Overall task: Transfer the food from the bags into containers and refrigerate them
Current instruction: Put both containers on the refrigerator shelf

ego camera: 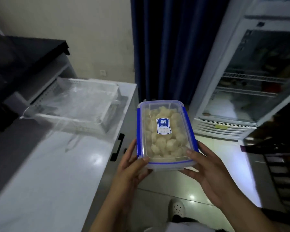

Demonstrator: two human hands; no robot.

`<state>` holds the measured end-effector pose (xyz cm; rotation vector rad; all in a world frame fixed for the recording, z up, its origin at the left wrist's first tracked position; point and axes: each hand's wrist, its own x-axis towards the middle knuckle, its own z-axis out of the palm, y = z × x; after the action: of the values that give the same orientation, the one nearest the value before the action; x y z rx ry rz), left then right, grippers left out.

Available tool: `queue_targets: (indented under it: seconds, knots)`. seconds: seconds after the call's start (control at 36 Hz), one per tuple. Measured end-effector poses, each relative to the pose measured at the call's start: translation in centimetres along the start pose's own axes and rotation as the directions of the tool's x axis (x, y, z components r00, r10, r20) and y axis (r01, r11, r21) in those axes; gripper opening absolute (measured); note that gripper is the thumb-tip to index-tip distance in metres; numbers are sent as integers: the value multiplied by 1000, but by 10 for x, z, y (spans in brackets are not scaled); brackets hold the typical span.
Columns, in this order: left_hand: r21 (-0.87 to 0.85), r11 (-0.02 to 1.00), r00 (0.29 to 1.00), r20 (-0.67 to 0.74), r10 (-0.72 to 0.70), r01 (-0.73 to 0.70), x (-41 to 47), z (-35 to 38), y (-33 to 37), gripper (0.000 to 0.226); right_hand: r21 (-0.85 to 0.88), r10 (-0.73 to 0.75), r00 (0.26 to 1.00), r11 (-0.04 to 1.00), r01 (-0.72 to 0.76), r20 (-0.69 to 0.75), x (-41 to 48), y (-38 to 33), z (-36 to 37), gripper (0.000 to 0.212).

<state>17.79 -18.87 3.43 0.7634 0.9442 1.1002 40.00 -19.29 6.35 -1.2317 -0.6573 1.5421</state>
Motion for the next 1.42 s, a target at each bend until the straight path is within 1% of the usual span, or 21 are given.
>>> queue_targets:
  seconds: [0.08,0.19,0.36,0.47,0.58,0.67,0.72,0.78,0.83,0.89,0.94,1.06,1.17,1.22,1.28,1.36,1.42]
  knots:
    - [8,1000,998,64,-25,25,42,40,-10,72,35,-18,999,999,19,-44,22,-20,-41,68]
    - [24,998,992,111,-65,63,90,89,-23,74,80,-11,996,997,18,-89,48,-45,-92,70]
    - [94,990,970,209,-124,107,151,150,-32,78,121,-73,973,988,101,-217,78,-75,-146,62]
    - [149,980,948,269,-170,134,191,176,-33,78,175,-78,953,976,134,-294,102,-87,-168,63]
    - [200,965,927,300,-223,167,239,196,-32,77,241,-65,925,956,165,-375,130,-98,-184,55]
    - [261,948,884,379,-273,181,280,213,-25,77,258,-70,902,946,195,-425,149,-110,-192,60]
    - [325,932,849,436,-298,160,313,227,-18,70,253,-87,885,941,223,-457,162,-119,-197,59]
    - [349,923,844,435,-313,163,351,240,-13,63,256,-98,860,933,255,-500,174,-127,-200,57]
    - [351,918,859,397,-322,182,393,252,-8,59,260,-108,833,922,288,-542,186,-136,-201,58]
    - [364,917,878,371,-303,162,436,266,0,55,262,-119,805,909,323,-581,196,-146,-199,60]
    - [411,907,891,371,-262,95,482,281,8,58,262,-126,781,899,350,-612,207,-156,-197,59]
    - [474,880,911,377,-169,-33,576,320,19,51,266,-117,732,884,385,-672,226,-171,-194,59]
    - [531,824,891,449,-74,-199,653,368,25,67,249,-109,666,873,419,-738,240,-180,-190,56]
    - [543,809,889,454,-56,-226,680,393,27,76,236,-103,622,867,438,-776,245,-182,-189,57]
    - [520,818,884,466,-31,-245,702,414,28,80,224,-102,587,861,456,-803,248,-183,-188,61]
    - [485,829,884,467,25,-279,724,437,24,71,226,-91,554,849,477,-827,252,-184,-185,67]
    - [458,845,903,424,65,-276,731,446,20,64,233,-81,535,839,493,-841,254,-183,-183,67]
